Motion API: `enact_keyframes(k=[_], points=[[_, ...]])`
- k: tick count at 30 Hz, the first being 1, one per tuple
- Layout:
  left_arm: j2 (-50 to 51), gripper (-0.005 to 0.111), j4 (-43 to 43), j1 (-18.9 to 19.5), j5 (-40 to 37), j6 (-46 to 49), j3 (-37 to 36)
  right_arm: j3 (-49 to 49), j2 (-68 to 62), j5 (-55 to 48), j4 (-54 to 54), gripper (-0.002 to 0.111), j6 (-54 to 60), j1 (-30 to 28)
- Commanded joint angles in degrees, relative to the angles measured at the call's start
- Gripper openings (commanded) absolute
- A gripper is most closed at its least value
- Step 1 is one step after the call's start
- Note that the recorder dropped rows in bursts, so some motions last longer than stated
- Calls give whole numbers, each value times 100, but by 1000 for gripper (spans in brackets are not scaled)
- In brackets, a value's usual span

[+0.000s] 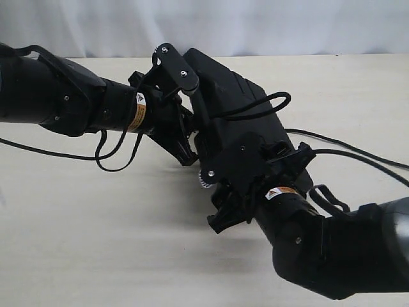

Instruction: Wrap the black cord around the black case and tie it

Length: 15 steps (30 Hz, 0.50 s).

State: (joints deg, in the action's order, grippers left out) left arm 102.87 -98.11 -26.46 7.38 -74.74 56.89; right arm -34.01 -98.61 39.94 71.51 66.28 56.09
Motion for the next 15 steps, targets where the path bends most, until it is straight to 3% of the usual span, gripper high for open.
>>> enact_keyframes(k=[1, 4, 10, 15], points=[[-48, 0, 156, -19, 240, -4, 122, 20, 12, -565, -40, 78, -81, 5], [-48, 0, 154, -19, 192, -4, 122, 20, 12, -592, -40, 79, 194, 5], [-48, 0, 164, -19, 177, -4, 122, 20, 143, -605, 256, 102, 245, 5], [-48, 0, 162, -19, 81, -4, 122, 20, 816, -1166, 1076, 106, 986, 5]])
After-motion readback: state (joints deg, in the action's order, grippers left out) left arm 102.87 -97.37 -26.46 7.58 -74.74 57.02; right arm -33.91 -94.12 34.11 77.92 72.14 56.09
